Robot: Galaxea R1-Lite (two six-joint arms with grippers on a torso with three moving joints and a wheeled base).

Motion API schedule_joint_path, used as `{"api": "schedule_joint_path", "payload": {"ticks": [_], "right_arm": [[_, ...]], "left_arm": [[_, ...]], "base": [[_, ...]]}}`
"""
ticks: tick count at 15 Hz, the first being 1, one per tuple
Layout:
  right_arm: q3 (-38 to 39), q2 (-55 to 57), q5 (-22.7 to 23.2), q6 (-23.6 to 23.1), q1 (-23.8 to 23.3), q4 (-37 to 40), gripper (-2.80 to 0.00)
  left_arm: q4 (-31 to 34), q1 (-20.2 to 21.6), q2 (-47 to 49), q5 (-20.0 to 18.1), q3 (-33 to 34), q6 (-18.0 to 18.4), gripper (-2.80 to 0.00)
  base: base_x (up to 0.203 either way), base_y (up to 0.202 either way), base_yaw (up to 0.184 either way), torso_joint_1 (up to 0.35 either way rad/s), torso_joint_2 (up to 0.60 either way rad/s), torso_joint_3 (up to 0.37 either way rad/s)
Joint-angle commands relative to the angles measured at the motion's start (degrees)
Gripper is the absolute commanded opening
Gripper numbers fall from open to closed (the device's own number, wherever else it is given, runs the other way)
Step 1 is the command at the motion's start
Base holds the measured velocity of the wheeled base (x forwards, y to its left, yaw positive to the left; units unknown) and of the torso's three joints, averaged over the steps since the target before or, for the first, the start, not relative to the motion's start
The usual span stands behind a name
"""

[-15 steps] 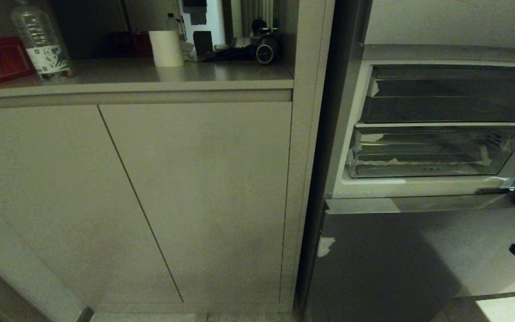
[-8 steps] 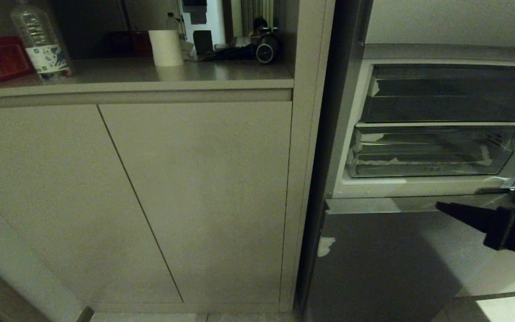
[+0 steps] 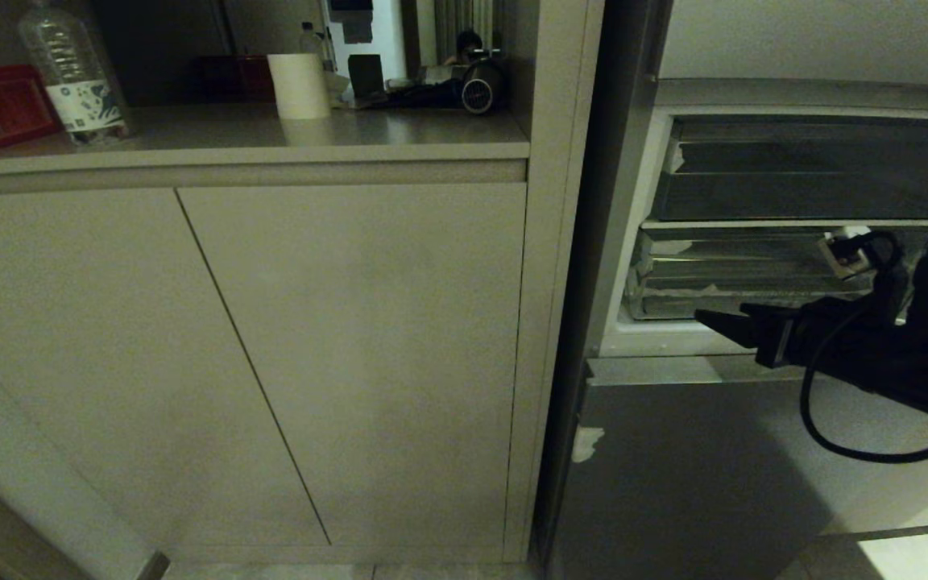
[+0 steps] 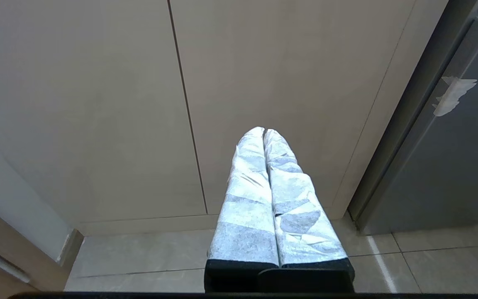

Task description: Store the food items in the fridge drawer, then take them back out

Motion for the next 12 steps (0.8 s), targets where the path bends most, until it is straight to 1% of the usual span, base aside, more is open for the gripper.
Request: {"api": "schedule_joint_path", "payload": {"ticks": [1, 2, 5, 7, 9, 10, 12], "right_arm": [[-2.0, 6.2, 0.2, -0.3, 0.4, -2.6, 0.0], [-2.8, 9.2, 0.2, -0.2, 0.6, -4.2, 0.0], [-5.4, 18.2, -0.9, 0.0, 1.0, -15.4, 0.0], [-6.1, 21.1, -1.3, 0.0, 1.8, -20.4, 0.0], [-6.3, 22.2, -1.6, -0.3, 2.7, -23.5, 0.0], [-6.2, 22.3, -2.5, -0.3, 3.0, -24.7, 0.0], [-6.2, 22.5, -6.4, -0.5, 4.0, -27.6, 0.0]], "left_arm": [[0.0, 0.0, 0.0, 0.0, 0.0, 0.0, -2.8], [0.0, 0.0, 0.0, 0.0, 0.0, 0.0, -2.8], [0.0, 0.0, 0.0, 0.0, 0.0, 0.0, -2.8], [0.0, 0.0, 0.0, 0.0, 0.1, 0.0, -2.8], [0.0, 0.0, 0.0, 0.0, 0.1, 0.0, -2.8], [0.0, 0.0, 0.0, 0.0, 0.0, 0.0, -2.8], [0.0, 0.0, 0.0, 0.0, 0.0, 0.0, -2.8]], "base": [[0.0, 0.0, 0.0, 0.0, 0.0, 0.0], [0.0, 0.0, 0.0, 0.0, 0.0, 0.0], [0.0, 0.0, 0.0, 0.0, 0.0, 0.0], [0.0, 0.0, 0.0, 0.0, 0.0, 0.0], [0.0, 0.0, 0.0, 0.0, 0.0, 0.0], [0.0, 0.0, 0.0, 0.0, 0.0, 0.0], [0.0, 0.0, 0.0, 0.0, 0.0, 0.0]]}}
